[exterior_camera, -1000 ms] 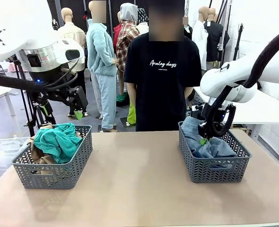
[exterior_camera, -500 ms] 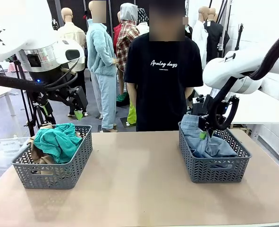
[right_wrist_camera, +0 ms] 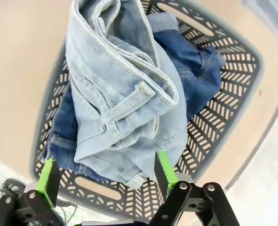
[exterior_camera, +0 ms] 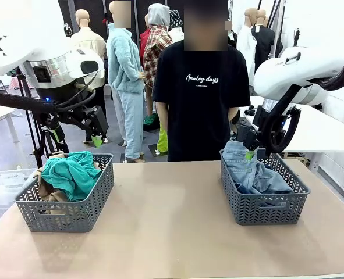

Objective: Sort the tops and bottoms.
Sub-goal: Sort the clothes according to human instructions.

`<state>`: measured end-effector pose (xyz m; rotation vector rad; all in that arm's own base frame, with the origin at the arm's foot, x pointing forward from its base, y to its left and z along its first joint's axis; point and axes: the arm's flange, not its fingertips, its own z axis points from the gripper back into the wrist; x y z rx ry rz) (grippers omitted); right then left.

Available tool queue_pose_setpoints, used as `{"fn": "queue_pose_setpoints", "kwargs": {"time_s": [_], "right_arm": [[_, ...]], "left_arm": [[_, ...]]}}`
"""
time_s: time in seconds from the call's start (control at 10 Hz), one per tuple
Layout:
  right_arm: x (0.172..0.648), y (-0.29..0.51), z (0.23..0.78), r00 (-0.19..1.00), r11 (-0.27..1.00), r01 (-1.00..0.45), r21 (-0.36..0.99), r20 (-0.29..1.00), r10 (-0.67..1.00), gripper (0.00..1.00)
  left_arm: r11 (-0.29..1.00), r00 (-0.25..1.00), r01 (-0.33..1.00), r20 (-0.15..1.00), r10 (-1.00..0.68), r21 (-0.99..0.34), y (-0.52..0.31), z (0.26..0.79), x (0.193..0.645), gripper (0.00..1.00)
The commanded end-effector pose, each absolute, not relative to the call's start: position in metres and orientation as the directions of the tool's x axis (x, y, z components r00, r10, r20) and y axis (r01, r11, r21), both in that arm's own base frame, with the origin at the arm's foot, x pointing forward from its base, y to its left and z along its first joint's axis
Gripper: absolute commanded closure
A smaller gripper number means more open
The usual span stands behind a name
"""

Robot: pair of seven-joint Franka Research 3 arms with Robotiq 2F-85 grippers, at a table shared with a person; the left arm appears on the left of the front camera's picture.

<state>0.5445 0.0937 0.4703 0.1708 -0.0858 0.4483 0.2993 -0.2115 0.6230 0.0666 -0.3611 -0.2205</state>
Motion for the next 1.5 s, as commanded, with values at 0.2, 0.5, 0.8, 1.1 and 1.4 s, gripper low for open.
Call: {"fn": "queue_pose_setpoints", "kwargs": {"time_s": [0.2, 0.5, 0.8, 1.1, 1.4], "right_arm": [[0.544, 0.094, 0.47, 0.898, 0.887, -0.438, 0.145, 0.12, 0.424, 0.0], [0.544, 0.094, 0.47, 0.898, 0.887, -0.438, 0.145, 0.12, 0.424, 0.0], [0.544, 0.094, 0.47, 0.898, 0.887, -0.438, 0.145, 0.12, 0.424, 0.0], [0.544, 0.094, 0.47, 0.898, 0.887, -0.438, 0.145, 0.12, 0.424, 0.0], [0.544, 0.094, 0.47, 0.898, 0.887, -0.438, 0.145, 0.12, 0.424, 0.0]], "left_arm": [[0.973, 0.913, 0.203, 0.338, -0.228, 0.106, -0.208, 0.623, 0.299, 0.0], [0.973, 0.913, 0.203, 0.338, -0.228, 0.106, -0.208, 0.623, 0.299, 0.0], [0.973, 0.913, 0.203, 0.338, -0.228, 0.106, -0.208, 0.623, 0.299, 0.0], [0.973, 0.913, 0.203, 0.338, -0.228, 0.106, -0.208, 0.623, 0.299, 0.0], [0.973, 0.913, 0.203, 0.338, -0.228, 0.106, -0.208, 0.623, 0.299, 0.0]]}}
